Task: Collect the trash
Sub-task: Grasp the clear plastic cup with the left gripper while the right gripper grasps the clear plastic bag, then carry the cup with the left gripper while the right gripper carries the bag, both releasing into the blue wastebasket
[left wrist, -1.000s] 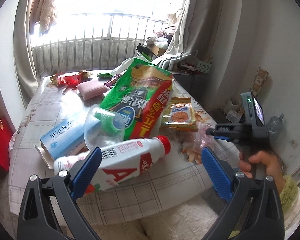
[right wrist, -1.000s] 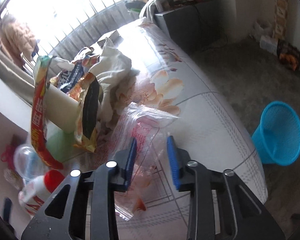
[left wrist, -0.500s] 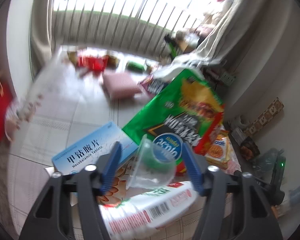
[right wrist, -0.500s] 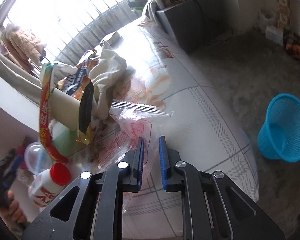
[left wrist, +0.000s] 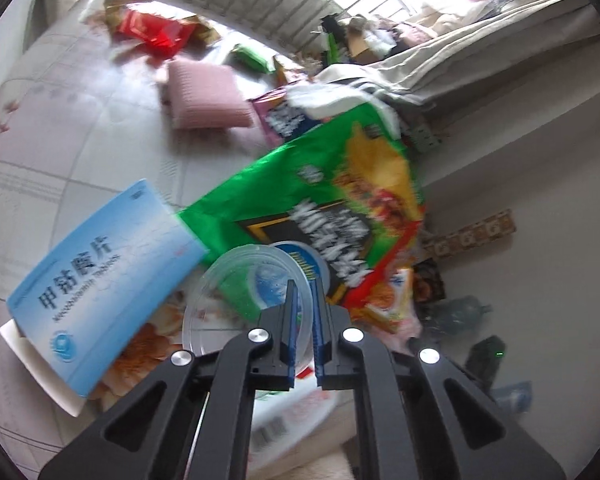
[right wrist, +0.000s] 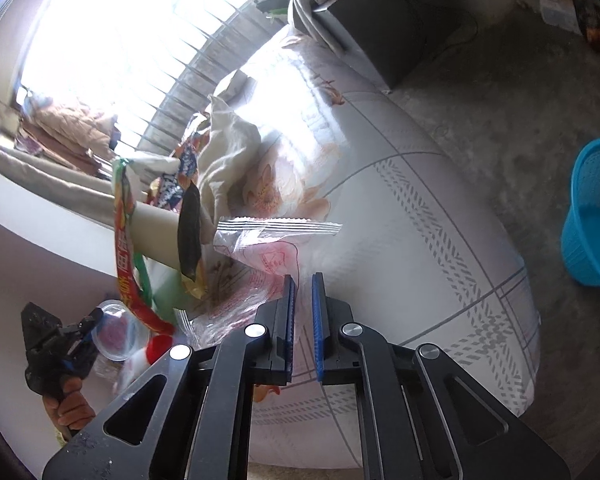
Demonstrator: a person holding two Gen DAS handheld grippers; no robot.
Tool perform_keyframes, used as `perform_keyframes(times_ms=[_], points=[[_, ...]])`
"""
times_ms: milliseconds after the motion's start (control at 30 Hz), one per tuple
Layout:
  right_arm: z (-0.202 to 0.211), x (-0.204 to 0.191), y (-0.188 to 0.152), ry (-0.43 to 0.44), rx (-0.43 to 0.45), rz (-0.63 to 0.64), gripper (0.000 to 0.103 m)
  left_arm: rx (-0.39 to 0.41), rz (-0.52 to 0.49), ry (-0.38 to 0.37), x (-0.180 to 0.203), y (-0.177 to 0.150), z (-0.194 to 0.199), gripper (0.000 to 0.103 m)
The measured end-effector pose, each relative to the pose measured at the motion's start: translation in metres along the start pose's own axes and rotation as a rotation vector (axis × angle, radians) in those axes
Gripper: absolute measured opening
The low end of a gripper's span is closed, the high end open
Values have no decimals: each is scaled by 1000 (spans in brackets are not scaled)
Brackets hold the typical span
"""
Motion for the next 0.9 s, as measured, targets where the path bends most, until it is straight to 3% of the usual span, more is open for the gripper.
perform_keyframes(times_ms=[200,533,733,900], points=[[11,0,4,64,14,-26,6,-4,-3,-125,35,-3,19,6],[50,7,-1,189,71,-57,5,61,-203,-174,122,-37,54,6],[85,25,-2,217,139,-82,5,-12,-340,-202,194,-73,16,6],[133,76,-1,121,250,-128,5,-92,-462,-175,257,-102,-55,6]])
Point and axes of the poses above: each gripper's, at about its wrist camera, not at the fingertips, and z roughly against the way its jaws point, x to its right, y to its top, the point moved 7 cm from there along -z, roughly the way its jaws point, and after that the axes turned 6 degrees about z, right-handed, at the moved point
